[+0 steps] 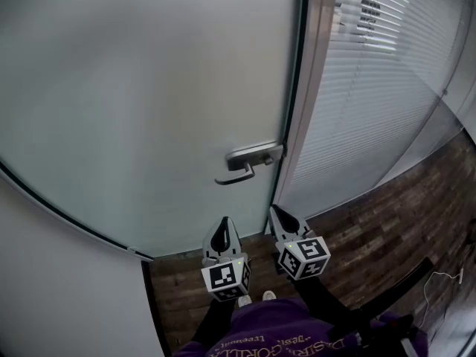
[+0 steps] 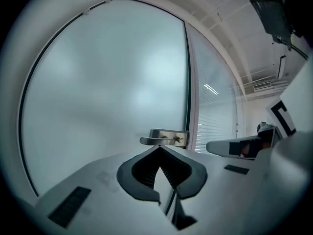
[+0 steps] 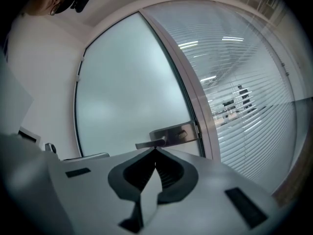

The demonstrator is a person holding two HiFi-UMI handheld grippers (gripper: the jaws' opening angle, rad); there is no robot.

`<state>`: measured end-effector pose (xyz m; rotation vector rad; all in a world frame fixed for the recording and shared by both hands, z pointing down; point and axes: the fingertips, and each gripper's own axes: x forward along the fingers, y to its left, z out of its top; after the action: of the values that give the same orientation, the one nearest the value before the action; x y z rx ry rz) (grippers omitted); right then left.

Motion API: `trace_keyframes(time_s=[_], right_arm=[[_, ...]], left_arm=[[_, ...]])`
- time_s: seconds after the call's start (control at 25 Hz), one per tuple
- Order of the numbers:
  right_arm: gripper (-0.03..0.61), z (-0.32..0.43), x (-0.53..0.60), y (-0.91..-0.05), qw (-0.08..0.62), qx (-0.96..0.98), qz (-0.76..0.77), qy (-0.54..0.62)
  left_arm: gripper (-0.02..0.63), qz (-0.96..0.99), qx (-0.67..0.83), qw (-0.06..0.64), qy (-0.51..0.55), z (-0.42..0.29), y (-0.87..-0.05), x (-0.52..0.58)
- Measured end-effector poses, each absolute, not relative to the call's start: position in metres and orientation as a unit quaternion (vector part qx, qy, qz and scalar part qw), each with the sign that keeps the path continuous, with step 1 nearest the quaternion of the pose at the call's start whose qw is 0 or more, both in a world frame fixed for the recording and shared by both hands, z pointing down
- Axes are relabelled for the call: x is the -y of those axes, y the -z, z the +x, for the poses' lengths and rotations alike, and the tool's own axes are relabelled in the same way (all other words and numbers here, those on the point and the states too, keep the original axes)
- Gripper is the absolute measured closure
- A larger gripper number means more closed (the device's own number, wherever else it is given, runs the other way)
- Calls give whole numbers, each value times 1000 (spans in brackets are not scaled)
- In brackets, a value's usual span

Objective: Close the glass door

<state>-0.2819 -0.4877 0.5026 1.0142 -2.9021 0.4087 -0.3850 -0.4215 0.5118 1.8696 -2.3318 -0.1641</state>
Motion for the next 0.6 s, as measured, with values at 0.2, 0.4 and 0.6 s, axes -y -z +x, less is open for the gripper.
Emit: trace_keyframes(time_s=[0.2, 0.4, 0.6], right_arm=[[581, -286, 483, -501, 25, 938, 321, -126], [581, -284, 484, -503, 30, 936, 327, -126], [581, -283, 486, -506, 34, 934, 332, -125]], left_arm=[[614, 612, 785, 77, 57, -389, -513, 419], [614, 615, 782, 80, 56, -389, -512, 420], [614, 618, 780, 84, 53, -388, -515, 421]])
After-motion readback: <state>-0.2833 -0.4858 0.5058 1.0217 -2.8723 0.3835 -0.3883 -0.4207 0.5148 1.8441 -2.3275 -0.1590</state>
